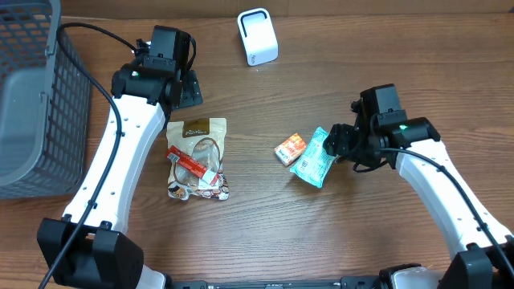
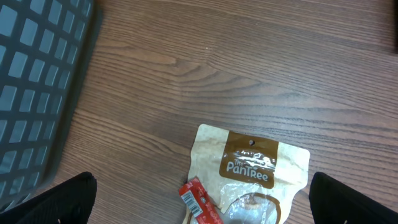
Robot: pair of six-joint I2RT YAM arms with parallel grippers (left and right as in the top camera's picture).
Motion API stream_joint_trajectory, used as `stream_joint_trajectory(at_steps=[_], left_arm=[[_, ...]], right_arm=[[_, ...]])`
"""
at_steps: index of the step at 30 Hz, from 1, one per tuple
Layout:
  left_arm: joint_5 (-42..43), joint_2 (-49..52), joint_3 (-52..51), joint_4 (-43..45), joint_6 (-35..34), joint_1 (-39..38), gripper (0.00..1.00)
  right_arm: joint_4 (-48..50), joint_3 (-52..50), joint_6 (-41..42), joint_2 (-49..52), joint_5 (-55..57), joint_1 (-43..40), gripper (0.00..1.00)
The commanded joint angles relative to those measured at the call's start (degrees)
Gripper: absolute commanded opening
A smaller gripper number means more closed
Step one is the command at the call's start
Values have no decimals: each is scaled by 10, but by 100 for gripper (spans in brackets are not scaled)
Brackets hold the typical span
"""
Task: Scan the item barcode
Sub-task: 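Reach the right gripper to the wipes pack, grasp and lift it, then carry the wipes pack left and set it down beside the PanTree bag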
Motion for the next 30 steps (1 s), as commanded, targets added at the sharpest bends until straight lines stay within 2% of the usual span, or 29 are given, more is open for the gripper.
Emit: stream_joint_trajectory(at_steps=[1, 3, 6, 14, 18, 21, 24, 30], left_arm=[[-9, -8, 9, -1, 11, 1, 100], [-9, -8, 9, -1, 11, 1, 100], [-9, -8, 9, -1, 11, 1, 100], [-9, -8, 9, -1, 11, 1, 100], [-9, -8, 9, -1, 11, 1, 100], [-9, -8, 9, -1, 11, 1, 100], [-9, -8, 9, -1, 11, 1, 100], [-9, -8, 9, -1, 11, 1, 100]], right_arm=[[11, -14, -1, 3, -22, 0, 63], [16, -17, -1, 3, -30, -1, 61], [13, -18, 1, 3, -30, -1, 53], [23, -47, 5, 3, -30, -1, 52], [25, -41, 5, -2, -39, -1, 25], [24, -23, 5, -14, -81, -1, 12], [25, 5, 3, -31, -119, -1, 4], [82, 26, 6, -51, -221, 19, 4]])
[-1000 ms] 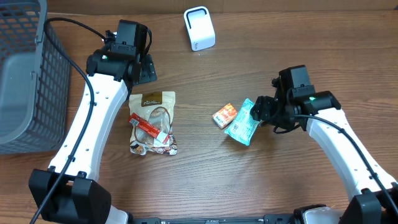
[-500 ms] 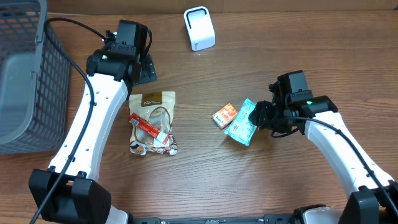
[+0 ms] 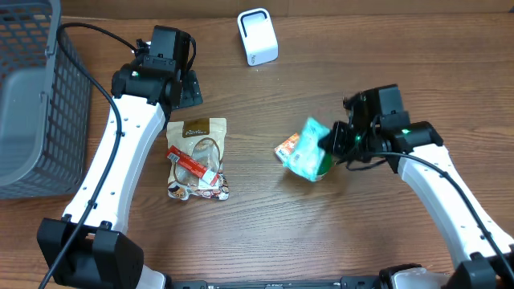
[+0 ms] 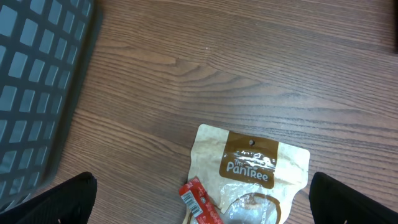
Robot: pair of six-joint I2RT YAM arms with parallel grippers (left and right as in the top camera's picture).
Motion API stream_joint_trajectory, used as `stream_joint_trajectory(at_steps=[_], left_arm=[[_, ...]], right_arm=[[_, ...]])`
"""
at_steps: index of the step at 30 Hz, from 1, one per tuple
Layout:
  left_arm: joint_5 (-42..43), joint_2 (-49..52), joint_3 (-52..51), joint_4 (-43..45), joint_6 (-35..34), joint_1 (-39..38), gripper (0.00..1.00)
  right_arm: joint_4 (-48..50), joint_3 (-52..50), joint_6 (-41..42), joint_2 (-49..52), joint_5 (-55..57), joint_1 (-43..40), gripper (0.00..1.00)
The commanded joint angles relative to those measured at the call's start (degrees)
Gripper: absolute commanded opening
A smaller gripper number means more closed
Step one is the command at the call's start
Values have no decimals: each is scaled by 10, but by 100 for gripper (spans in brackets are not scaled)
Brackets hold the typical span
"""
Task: Scan the item barcode
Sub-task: 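Carry the wipes pack left and set it down beside the PanTree bag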
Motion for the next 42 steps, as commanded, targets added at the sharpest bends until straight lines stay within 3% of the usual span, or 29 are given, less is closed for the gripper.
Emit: stream_joint_trajectory(at_steps=[1, 18, 27, 34, 42], left_arm=[[-9, -8, 9, -1, 11, 1, 100], [-9, -8, 9, -1, 11, 1, 100], [-9, -8, 9, -1, 11, 1, 100], [-9, -8, 9, -1, 11, 1, 100], [-9, -8, 9, -1, 11, 1, 100]], right_arm=[[26, 25, 1, -25, -75, 25, 4], [212, 24, -14, 132, 209, 327, 4], [240, 24, -18, 201, 288, 348, 4], [254, 24, -102, 205, 291, 344, 4], [251, 24, -109, 205, 309, 317, 4]])
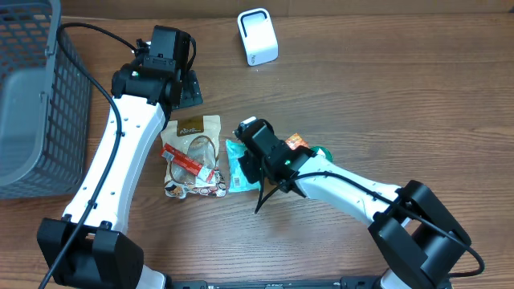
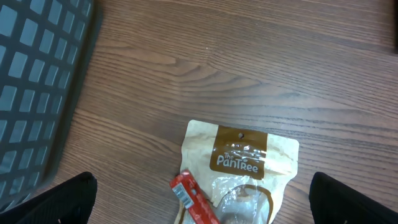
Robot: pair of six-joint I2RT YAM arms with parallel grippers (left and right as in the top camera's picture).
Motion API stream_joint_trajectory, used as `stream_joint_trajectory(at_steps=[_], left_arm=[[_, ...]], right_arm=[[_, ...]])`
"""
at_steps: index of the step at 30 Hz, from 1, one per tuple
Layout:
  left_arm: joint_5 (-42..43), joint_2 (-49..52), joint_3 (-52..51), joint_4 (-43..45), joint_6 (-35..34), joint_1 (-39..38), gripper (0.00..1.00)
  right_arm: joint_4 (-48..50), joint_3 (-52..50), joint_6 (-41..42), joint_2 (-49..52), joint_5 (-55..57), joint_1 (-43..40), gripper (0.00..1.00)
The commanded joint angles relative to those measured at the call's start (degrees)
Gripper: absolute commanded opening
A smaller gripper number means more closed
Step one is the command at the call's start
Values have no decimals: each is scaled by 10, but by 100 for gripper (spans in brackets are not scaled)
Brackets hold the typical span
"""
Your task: Scan the item barcode
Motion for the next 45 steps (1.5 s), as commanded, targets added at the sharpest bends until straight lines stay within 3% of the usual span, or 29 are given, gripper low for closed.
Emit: stream_joint_trajectory(at_steps=[1, 4, 7, 10, 20, 25, 33, 45], left_arm=[[-9, -8, 9, -1, 11, 1, 100], [-9, -8, 9, -1, 11, 1, 100], [-9, -8, 9, -1, 11, 1, 100], [-9, -8, 9, -1, 11, 1, 100], [-9, -8, 9, -1, 11, 1, 100], [-9, -8, 9, -1, 11, 1, 100], [-9, -8, 9, -1, 11, 1, 100], [-9, -8, 9, -1, 11, 1, 100]], right_arm=[[8, 14, -14, -2, 19, -19, 4], [3, 14, -13, -2, 18, -28, 6], [-3, 14, -13, -2, 18, -29, 41], [-8, 24, -13, -9, 18, -31, 55], [-246, 160, 127, -66, 62, -47, 69], [-326, 181, 167, -66, 66, -76, 89], [-437, 179, 170, -65, 61, -136, 100], [-472, 145, 201, -63, 45, -143, 100]])
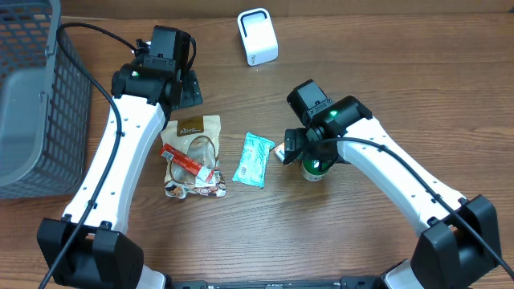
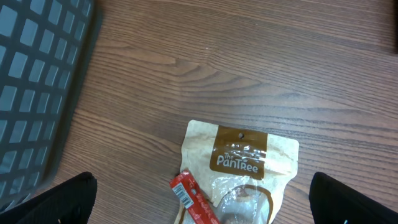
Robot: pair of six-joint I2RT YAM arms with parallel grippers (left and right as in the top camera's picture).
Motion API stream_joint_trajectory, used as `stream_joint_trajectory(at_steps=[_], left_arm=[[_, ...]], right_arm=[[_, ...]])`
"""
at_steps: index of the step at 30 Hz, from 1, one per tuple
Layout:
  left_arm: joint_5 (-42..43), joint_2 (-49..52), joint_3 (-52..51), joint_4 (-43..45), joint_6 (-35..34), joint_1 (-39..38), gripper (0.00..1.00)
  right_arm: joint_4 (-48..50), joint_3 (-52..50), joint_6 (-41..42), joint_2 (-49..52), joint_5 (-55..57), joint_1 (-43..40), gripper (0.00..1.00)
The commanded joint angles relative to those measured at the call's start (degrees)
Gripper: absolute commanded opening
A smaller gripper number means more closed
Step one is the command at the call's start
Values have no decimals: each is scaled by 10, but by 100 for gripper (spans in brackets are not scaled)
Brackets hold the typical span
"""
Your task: Scan the item barcode
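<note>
A teal packet (image 1: 254,159) lies flat in the middle of the table, free of both grippers. Just right of it, my right gripper (image 1: 294,147) hangs low beside a small orange box (image 1: 279,151), which is partly hidden; how its jaws stand is lost in the dark shape. The white scanner (image 1: 257,36) stands at the back. My left gripper (image 1: 184,90) hovers wide open above the top of a PanTree snack bag (image 2: 242,165), on which a red stick pack (image 2: 193,202) with a barcode lies. Its fingertips (image 2: 53,199) show at the bottom corners of the left wrist view.
A grey mesh basket (image 1: 32,104) fills the far left edge. A small green round thing (image 1: 313,168) sits under the right wrist. The snack bag (image 1: 193,152) and other wrappers lie left of the teal packet.
My right gripper was far to the left, with the teal packet against the snack bag. Now it is back to the right by the orange box. The packet lies free. The left arm has not moved.
The teal packet first lay beside the orange box with my right gripper at its right end. Then it hung tilted off the table. Later it was down next to the snack bag, which had shifted slightly. Now it lies alone, let go.
</note>
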Motion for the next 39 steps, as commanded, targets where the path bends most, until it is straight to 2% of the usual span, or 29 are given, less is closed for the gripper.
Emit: stream_joint_trajectory(at_steps=[1, 8, 19, 24, 34, 39], left_arm=[[-9, -8, 9, -1, 11, 1, 100], [-9, -8, 9, -1, 11, 1, 100], [-9, -8, 9, -1, 11, 1, 100], [-9, -8, 9, -1, 11, 1, 100], [-9, -8, 9, -1, 11, 1, 100], [-9, -8, 9, -1, 11, 1, 100]], right_arm=[[9, -23, 36, -2, 0, -3, 100], [72, -66, 42, 9, 2, -3, 100], [72, -77, 40, 15, 26, -3, 96], [67, -78, 40, 15, 26, -3, 87], [80, -103, 39, 15, 63, -3, 83], [73, -103, -6, 15, 92, -3, 75]])
